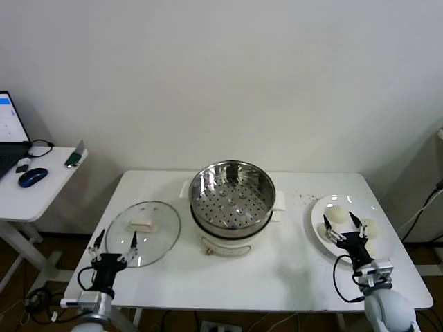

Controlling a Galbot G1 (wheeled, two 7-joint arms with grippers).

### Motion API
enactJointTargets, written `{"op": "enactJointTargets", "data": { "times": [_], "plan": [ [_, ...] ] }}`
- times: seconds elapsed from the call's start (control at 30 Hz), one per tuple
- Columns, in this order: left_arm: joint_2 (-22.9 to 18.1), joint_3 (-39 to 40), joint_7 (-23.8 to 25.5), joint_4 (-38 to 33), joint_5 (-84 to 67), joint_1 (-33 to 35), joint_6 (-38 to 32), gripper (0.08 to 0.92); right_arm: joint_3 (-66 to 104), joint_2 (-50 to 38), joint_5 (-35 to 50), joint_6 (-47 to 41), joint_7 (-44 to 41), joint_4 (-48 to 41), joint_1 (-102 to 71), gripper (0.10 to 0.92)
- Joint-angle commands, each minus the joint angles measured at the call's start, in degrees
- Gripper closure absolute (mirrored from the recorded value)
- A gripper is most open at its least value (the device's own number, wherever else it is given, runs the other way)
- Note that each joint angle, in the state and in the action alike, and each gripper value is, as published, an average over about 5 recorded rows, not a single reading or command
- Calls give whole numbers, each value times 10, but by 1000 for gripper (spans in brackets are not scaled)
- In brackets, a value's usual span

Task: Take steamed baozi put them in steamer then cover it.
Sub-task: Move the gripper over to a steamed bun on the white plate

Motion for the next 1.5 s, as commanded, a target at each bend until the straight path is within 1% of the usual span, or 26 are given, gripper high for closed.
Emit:
{"op": "enactJointTargets", "data": {
  "times": [0.03,0.1,0.2,0.3,0.4,0.5,0.63,0.8,0.9,1.0,1.1,1.27,1.4,1.5],
  "plan": [
    [3,8,-4,-8,0,2,8,177,-4,-55,-15,-36,-47,-8,19,203],
    [6,10,-5,-9,1,4,8,177,-11,-94,-34,-64,-84,-15,32,203],
    [10,14,-7,-13,2,8,7,177,-33,-183,-61,-113,-171,-31,62,203],
    [11,18,-8,-14,2,12,6,177,-63,-267,-78,-125,-264,-68,108,203],
    [11,19,-8,-15,2,15,6,177,-111,-330,-124,-107,-364,-128,182,203],
    [12,19,-5,-17,2,17,7,177,-196,-377,-205,-68,-456,-190,288,203],
    [12,15,-6,-17,2,16,9,177,-329,-402,-274,-44,-525,-253,434,203],
    [12,10,-8,-14,0,15,11,177,-515,-381,-347,4,-567,-344,634,203],
    [13,8,-10,-13,-1,15,12,177,-591,-342,-386,39,-583,-407,717,203],
    [13,7,-12,-12,-2,15,15,177,-637,-296,-391,52,-592,-471,766,203],
    [14,7,-16,-14,-2,16,20,177,-657,-251,-387,51,-597,-522,783,203],
    [18,4,-18,-17,-2,13,26,177,-645,-184,-441,68,-592,-604,788,203],
    [23,2,-18,-13,-2,11,26,177,-635,-151,-458,73,-585,-642,785,203],
    [27,3,-18,-7,-2,9,25,177,-610,-126,-492,83,-579,-671,781,203]
  ]
}}
